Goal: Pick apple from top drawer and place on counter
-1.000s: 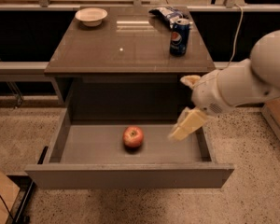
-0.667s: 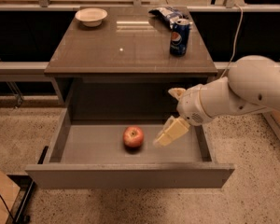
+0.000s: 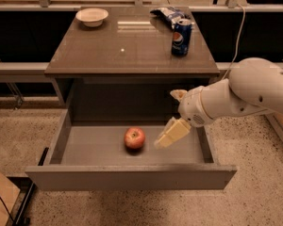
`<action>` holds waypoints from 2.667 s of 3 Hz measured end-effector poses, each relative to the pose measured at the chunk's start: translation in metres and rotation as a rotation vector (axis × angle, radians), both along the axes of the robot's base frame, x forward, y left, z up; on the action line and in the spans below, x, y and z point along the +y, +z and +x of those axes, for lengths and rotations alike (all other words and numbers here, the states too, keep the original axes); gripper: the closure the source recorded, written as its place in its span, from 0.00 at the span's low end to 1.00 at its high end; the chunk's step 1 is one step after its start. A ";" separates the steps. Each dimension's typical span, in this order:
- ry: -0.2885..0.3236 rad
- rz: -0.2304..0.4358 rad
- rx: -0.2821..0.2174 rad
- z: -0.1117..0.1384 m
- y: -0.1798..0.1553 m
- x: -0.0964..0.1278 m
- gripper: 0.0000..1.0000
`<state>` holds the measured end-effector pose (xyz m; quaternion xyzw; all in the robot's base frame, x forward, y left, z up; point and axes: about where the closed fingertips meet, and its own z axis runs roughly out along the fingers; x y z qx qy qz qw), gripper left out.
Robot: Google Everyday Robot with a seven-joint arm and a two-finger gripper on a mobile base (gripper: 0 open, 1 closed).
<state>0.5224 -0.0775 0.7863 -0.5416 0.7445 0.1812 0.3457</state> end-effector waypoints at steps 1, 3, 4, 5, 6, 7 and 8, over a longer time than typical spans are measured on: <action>0.005 0.041 0.001 0.012 -0.027 0.028 0.00; 0.043 0.142 0.039 0.048 -0.102 0.096 0.00; 0.030 0.165 0.081 0.054 -0.135 0.105 0.00; 0.013 0.173 0.114 0.053 -0.157 0.106 0.17; -0.006 0.181 0.115 0.051 -0.162 0.103 0.40; 0.004 0.179 0.087 0.042 -0.141 0.097 0.70; 0.001 0.195 0.071 0.035 -0.120 0.086 0.93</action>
Offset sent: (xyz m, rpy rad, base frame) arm 0.0619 0.1097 -0.1142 0.1693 0.0246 0.0410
